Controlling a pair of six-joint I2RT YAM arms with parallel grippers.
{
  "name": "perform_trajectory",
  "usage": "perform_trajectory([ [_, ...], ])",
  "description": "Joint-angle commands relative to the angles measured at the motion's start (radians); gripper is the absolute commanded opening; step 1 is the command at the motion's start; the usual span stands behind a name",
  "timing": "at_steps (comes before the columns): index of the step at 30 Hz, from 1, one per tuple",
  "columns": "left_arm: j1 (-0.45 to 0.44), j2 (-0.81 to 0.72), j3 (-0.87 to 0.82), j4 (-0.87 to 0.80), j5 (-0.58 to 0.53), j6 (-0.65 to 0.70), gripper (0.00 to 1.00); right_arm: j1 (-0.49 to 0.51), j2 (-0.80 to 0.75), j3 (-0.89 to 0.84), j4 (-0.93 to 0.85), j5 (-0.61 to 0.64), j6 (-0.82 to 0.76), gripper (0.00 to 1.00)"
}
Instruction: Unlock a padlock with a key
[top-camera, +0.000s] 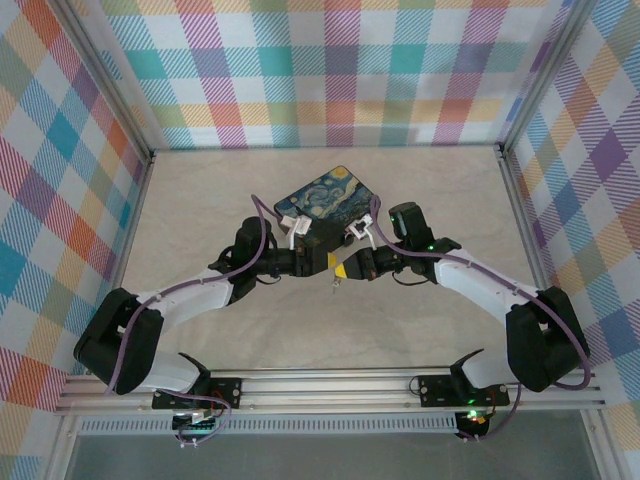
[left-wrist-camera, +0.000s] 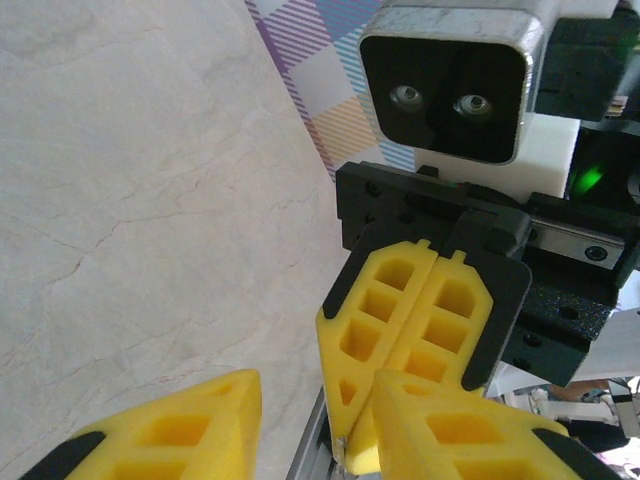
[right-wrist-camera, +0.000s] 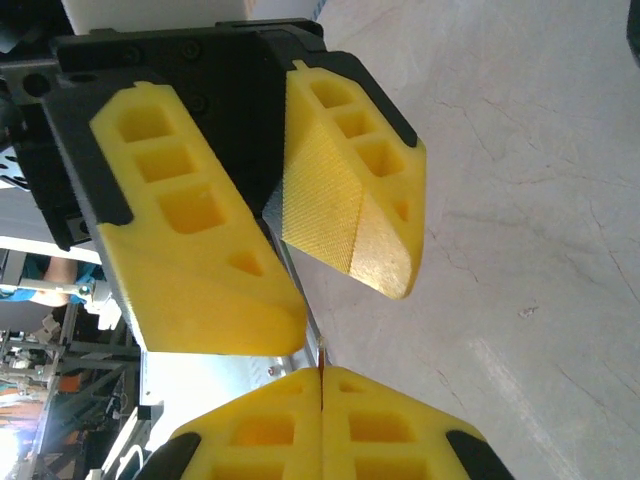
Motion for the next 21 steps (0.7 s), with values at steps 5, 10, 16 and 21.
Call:
perform_trajectory([
  [5, 0.009, 0.003, 0.011, 0.065, 0.035, -0.01, 0.3, -0.004, -0.007, -0.003, 0.042, -0.042, -0.006, 0.0],
  [10, 0.009, 0.005, 0.006, 0.078, 0.04, -0.022, 0.27, -0.011, -0.003, -0.004, 0.064, -0.035, 0.011, 0.0],
  [16, 0.022, 0.017, -0.003, 0.112, 0.042, -0.053, 0.24, -0.028, 0.003, -0.015, 0.114, -0.035, 0.047, 0.0],
  [21, 0.036, 0.028, -0.013, 0.143, 0.049, -0.077, 0.21, -0.036, 0.026, -0.014, 0.132, -0.048, 0.062, 0.0],
])
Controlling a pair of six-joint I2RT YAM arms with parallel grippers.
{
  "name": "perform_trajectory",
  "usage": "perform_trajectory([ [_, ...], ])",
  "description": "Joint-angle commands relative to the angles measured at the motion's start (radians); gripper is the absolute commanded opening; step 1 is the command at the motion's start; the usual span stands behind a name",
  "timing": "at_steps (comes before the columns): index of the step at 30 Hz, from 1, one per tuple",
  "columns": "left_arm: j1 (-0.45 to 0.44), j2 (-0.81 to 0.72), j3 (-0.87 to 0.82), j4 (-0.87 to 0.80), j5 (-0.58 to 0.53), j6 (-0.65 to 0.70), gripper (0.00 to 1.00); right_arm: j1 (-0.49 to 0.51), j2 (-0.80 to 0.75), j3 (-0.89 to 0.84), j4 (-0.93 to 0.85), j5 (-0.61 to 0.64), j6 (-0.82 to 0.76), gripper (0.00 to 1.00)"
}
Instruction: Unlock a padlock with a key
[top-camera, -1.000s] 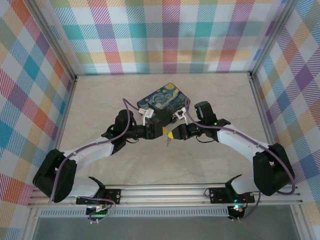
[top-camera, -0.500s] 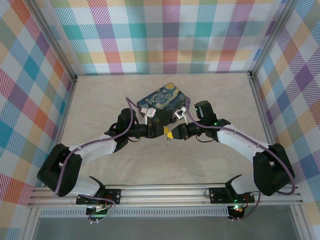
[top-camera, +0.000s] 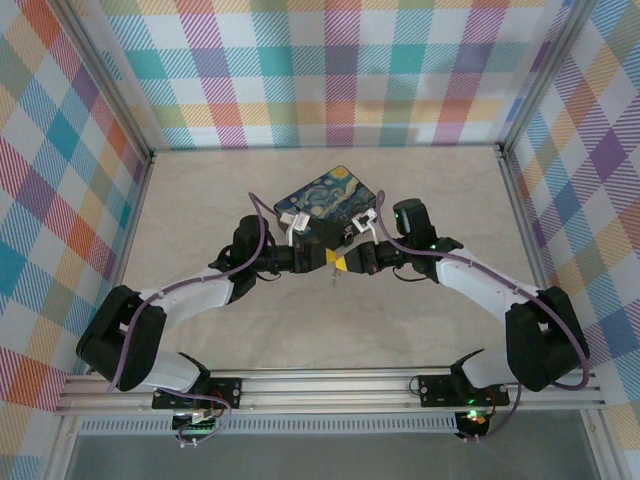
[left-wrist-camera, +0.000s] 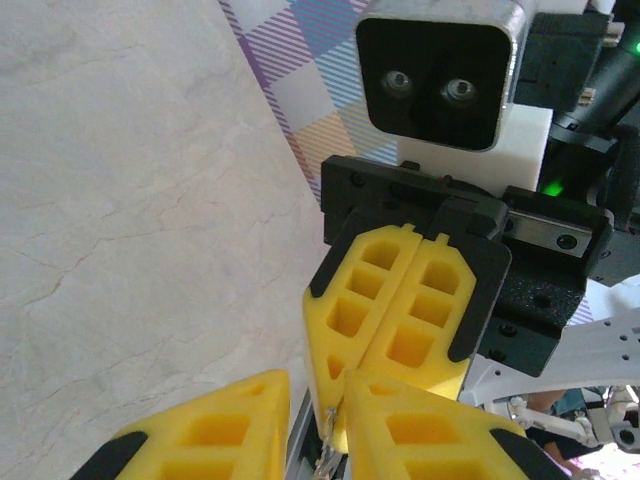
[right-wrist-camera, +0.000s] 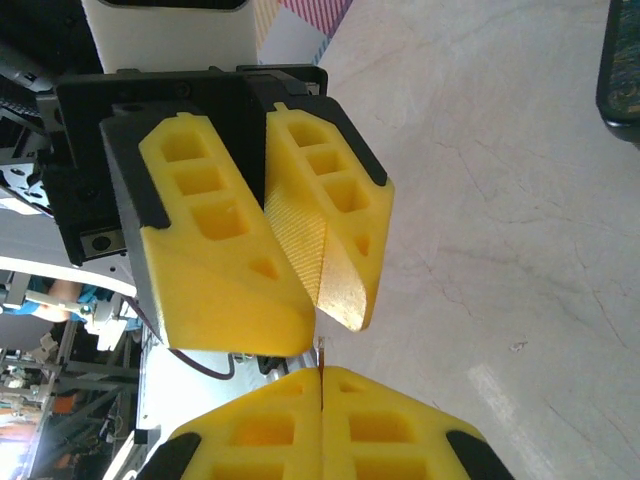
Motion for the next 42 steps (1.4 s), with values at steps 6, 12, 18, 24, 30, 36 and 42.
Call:
perform_trajectory([
  [6, 0.014, 0.016, -0.006, 0.07, 0.038, -0.019, 0.2, -0.005, 0.035, 0.001, 0.07, -0.056, 0.03, 0.0],
  [12, 0.014, 0.023, -0.006, 0.074, 0.043, -0.02, 0.18, -0.006, 0.041, 0.008, 0.087, -0.065, 0.038, 0.0],
  [18, 0.014, 0.033, -0.006, 0.077, 0.044, -0.021, 0.15, -0.008, 0.044, 0.001, 0.125, -0.07, 0.062, 0.0],
  [24, 0.014, 0.033, -0.006, 0.084, 0.044, -0.03, 0.07, -0.011, 0.075, 0.01, 0.147, -0.064, 0.085, 0.0],
  [30, 0.018, 0.03, -0.007, 0.066, 0.015, -0.034, 0.0, -0.013, 0.089, 0.017, 0.153, -0.055, 0.096, 0.01],
  [36, 0.063, 0.049, -0.024, 0.11, -0.037, -0.1, 0.0, -0.031, 0.073, -0.004, 0.123, -0.053, 0.088, 0.21],
  [42, 0.071, 0.042, -0.022, 0.125, -0.045, -0.112, 0.0, -0.038, 0.025, -0.061, 0.146, -0.008, 0.109, 0.42],
])
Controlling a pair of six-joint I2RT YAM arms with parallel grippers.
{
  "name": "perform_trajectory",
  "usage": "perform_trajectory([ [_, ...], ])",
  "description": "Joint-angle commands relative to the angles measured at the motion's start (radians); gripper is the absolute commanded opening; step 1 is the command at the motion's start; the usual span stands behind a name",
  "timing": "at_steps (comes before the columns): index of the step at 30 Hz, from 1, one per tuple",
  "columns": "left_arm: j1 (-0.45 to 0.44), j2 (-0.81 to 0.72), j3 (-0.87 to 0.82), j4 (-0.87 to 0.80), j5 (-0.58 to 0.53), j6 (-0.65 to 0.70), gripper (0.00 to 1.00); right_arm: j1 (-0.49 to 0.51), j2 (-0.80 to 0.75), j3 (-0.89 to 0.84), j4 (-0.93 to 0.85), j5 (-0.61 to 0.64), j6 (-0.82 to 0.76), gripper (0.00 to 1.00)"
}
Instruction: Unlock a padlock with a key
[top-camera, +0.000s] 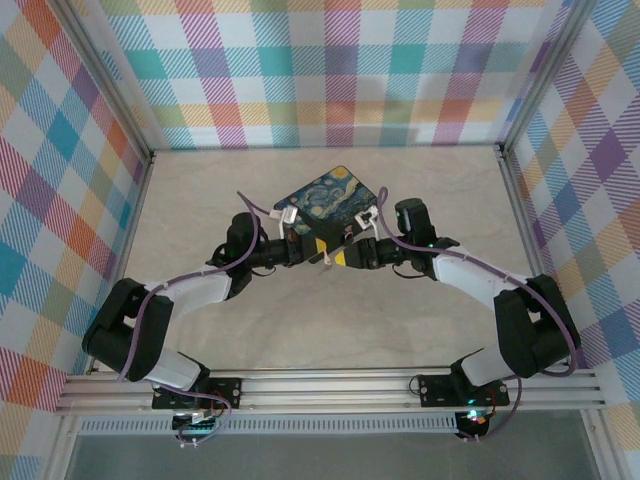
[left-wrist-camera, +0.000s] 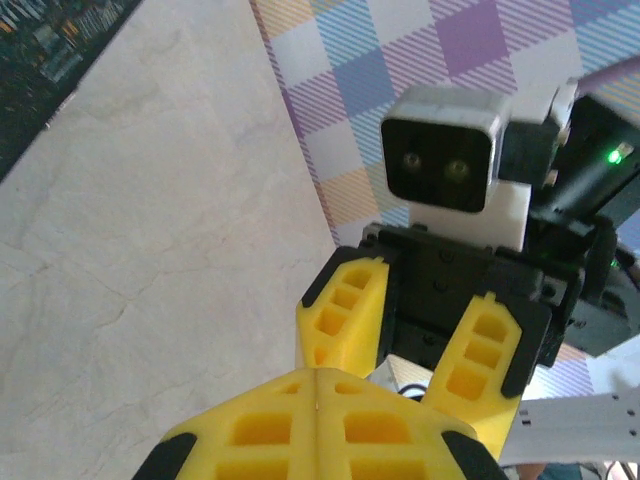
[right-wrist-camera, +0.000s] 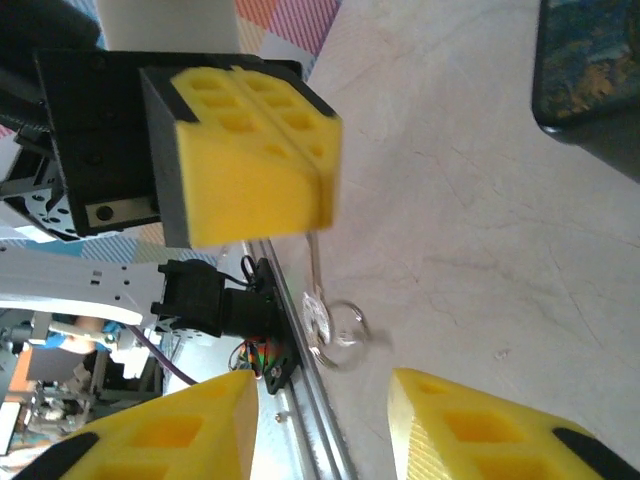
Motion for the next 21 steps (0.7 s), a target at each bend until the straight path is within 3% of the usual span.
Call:
perform_trajectory([
  [1, 0.004, -0.005, -0.003, 0.044, -0.01, -0.013, 0.0, -0.005, -0.036, -0.037, 0.049, 0.025, 0.023, 0.45],
  [6, 0.004, -0.005, 0.006, 0.045, -0.031, -0.023, 0.0, -0.003, -0.026, -0.104, 0.256, 0.105, 0.198, 0.53],
  [11, 0.004, -0.006, 0.011, 0.05, -0.065, -0.043, 0.0, 0.011, 0.015, -0.19, 0.545, 0.188, 0.436, 0.49],
  [21, 0.002, -0.004, 0.01, 0.054, -0.093, -0.061, 0.0, 0.085, 0.002, -0.237, 0.702, 0.317, 0.562, 0.42],
])
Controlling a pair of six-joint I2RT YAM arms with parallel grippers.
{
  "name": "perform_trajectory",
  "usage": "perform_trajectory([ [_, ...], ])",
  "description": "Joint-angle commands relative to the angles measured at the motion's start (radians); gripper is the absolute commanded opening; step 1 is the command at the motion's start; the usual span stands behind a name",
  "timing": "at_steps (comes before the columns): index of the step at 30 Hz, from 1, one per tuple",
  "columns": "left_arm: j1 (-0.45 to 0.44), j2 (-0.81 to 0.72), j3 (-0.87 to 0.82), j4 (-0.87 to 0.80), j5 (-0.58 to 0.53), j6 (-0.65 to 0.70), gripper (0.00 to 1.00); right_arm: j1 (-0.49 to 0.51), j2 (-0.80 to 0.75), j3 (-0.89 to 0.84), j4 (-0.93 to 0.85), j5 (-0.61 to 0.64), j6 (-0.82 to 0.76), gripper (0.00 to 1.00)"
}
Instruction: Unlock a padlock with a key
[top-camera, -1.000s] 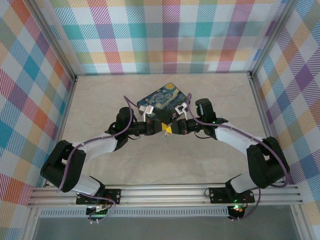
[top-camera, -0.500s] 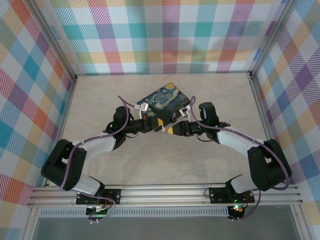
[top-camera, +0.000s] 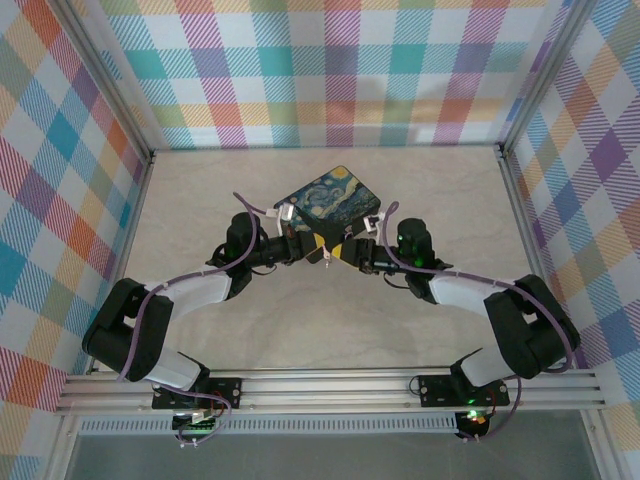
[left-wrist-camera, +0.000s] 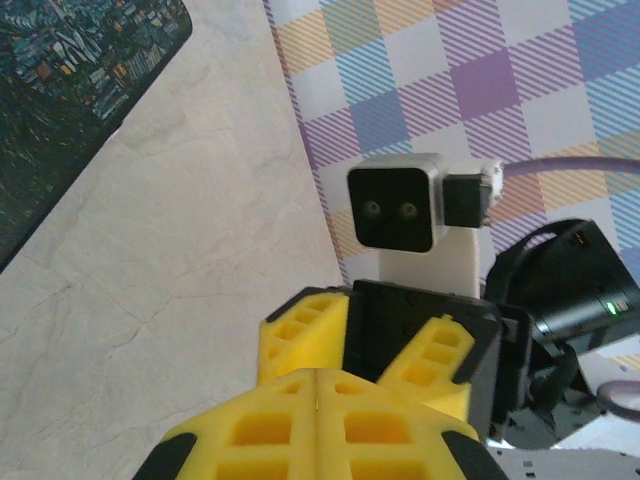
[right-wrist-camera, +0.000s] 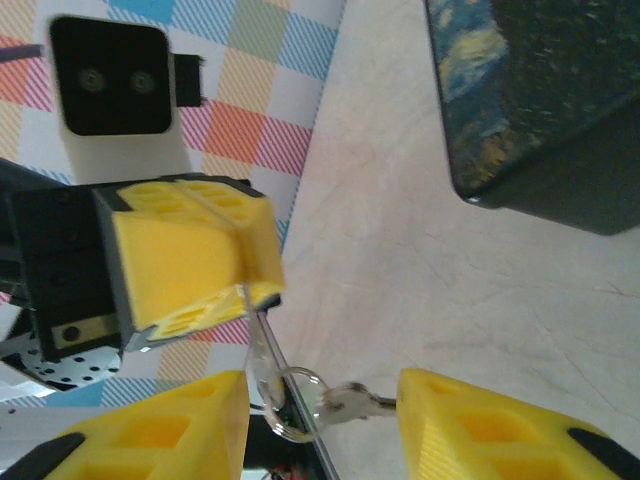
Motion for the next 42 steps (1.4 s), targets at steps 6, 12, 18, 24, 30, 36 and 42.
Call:
perform_trajectory([
  [6, 0.002, -0.007, 0.008, 0.056, -0.024, -0.018, 0.0, 0.042, -0.006, -0.01, 0.098, 0.065, 0.07, 0.4],
  [12, 0.001, -0.008, 0.007, 0.06, -0.029, -0.024, 0.0, 0.053, 0.0, -0.013, 0.114, 0.066, 0.082, 0.34],
  [18, 0.001, -0.006, 0.006, 0.076, -0.039, -0.032, 0.0, 0.064, 0.014, -0.02, 0.153, 0.062, 0.104, 0.29],
  [24, 0.001, 0.004, -0.002, 0.106, -0.042, -0.053, 0.0, 0.065, 0.034, -0.033, 0.237, 0.053, 0.144, 0.28],
  [30, 0.002, 0.008, -0.003, 0.12, -0.044, -0.059, 0.0, 0.069, 0.053, -0.039, 0.275, 0.052, 0.165, 0.26],
  [36, 0.002, 0.012, -0.009, 0.125, -0.04, -0.061, 0.0, 0.072, 0.043, -0.034, 0.272, 0.053, 0.161, 0.23],
  [42, 0.001, 0.014, -0.014, 0.138, -0.036, -0.067, 0.0, 0.074, 0.042, -0.031, 0.287, 0.053, 0.166, 0.22],
])
